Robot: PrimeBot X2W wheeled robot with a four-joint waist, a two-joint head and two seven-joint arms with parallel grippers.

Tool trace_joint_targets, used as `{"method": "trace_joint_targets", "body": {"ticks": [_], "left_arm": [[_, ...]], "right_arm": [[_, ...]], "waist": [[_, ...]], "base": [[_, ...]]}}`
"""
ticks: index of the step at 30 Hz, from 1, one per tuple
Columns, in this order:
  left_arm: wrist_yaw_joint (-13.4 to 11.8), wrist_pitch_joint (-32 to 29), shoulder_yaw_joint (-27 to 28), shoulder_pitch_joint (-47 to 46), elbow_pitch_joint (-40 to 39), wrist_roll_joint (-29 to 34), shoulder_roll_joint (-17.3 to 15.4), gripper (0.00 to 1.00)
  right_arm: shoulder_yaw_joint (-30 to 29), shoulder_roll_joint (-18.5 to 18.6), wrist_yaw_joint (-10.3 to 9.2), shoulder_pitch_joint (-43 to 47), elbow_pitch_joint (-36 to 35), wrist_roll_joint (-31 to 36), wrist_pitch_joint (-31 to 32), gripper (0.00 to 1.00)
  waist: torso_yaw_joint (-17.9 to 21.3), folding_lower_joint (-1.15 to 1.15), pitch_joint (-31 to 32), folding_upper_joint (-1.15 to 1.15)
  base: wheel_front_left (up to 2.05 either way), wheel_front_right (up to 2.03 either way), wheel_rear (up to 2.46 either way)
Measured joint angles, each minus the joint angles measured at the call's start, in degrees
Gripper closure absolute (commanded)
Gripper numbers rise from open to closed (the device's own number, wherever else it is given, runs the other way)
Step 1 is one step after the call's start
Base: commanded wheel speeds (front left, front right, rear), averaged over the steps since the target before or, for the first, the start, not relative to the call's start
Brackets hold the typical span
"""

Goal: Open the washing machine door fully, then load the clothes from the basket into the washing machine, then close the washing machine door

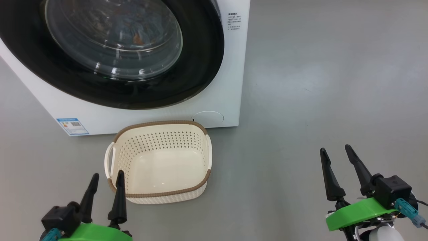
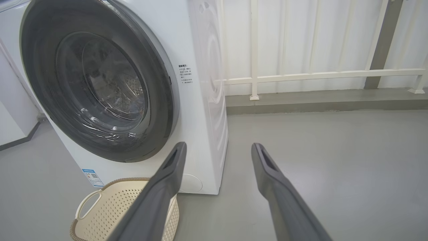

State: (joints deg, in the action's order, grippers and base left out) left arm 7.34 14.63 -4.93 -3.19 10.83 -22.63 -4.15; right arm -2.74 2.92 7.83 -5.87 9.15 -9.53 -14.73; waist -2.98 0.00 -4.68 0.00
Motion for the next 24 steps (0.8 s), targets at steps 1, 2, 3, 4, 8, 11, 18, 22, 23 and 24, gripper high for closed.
{"method": "trace_joint_targets", "body": {"ticks": [1, 2, 3, 4, 8, 11, 18, 22, 23, 24], "left_arm": [[0.0, 0.0, 0.01, 0.0, 0.0, -0.07, 0.0, 0.0], [0.0, 0.0, 0.03, 0.0, 0.0, -0.19, 0.0, 0.0], [0.0, 0.0, 0.09, 0.0, 0.0, -0.26, 0.0, 0.0], [0.0, 0.0, 0.15, 0.0, 0.01, -0.33, 0.01, 0.0], [0.0, 0.0, 0.21, 0.0, 0.01, -0.33, 0.0, 0.0], [0.0, 0.0, 0.0, 0.0, -0.01, -0.33, -0.04, 0.0], [-0.02, -0.18, -0.71, 1.61, 3.23, -0.63, 1.31, 1.0], [-0.02, -0.62, -0.65, 1.81, 3.32, -2.94, 1.33, 1.0], [-0.02, -0.92, -0.62, 1.81, 3.32, -3.6, 1.33, 1.0], [-0.02, -1.09, -0.59, 1.81, 3.32, -4.14, 1.33, 1.0]], "right_arm": [[0.03, 0.0, 0.0, 0.0, 0.04, 0.01, 0.0, 0.0], [0.04, 0.0, 0.0, 0.0, 0.09, 0.01, 0.0, 0.0], [0.05, 0.0, 0.0, 0.0, 0.12, 0.01, 0.0, 0.0], [0.07, 0.0, 0.0, 0.0, 0.18, 0.01, 0.0, 0.0], [0.09, 0.0, 0.0, 0.0, 0.33, 0.01, 0.0, 0.0], [0.09, 0.0, 0.0, 0.0, 0.46, 0.01, 0.0, 0.0], [0.1, -0.3, 0.01, 1.64, 4.45, -0.51, 0.09, 1.0], [0.09, -0.32, 0.02, 1.87, 4.48, -2.82, 0.79, 1.0], [0.05, -0.32, 0.01, 1.87, 4.48, -3.69, 1.1, 1.0], [0.04, -0.32, 0.02, 1.87, 4.48, -4.37, 1.14, 1.0]], "waist": [[0.01, 0.0, 0.03, 0.0], [0.02, 0.0, 0.05, 0.0], [0.02, 0.0, 0.07, 0.0], [0.03, 0.0, 0.1, 0.0], [0.05, 0.0, 0.15, 0.0], [0.05, 0.0, 0.16, 0.0], [0.05, 0.0, 0.19, 0.0], [0.15, 0.02, 0.43, 0.0], [0.19, 0.03, 0.51, 0.0], [0.22, 0.03, 0.57, 0.0]], "base": [[0.0, 0.0, 0.0], [0.0, 0.0, 0.0], [0.0, 0.0, 0.0], [0.0, 0.0, 0.0], [0.0, 0.0, 0.0], [0.0, 0.0, 0.0], [0.0, 0.0, 0.0], [0.0, 0.0, 0.0], [0.0, 0.0, 0.0], [0.0, 0.0, 0.0]]}}
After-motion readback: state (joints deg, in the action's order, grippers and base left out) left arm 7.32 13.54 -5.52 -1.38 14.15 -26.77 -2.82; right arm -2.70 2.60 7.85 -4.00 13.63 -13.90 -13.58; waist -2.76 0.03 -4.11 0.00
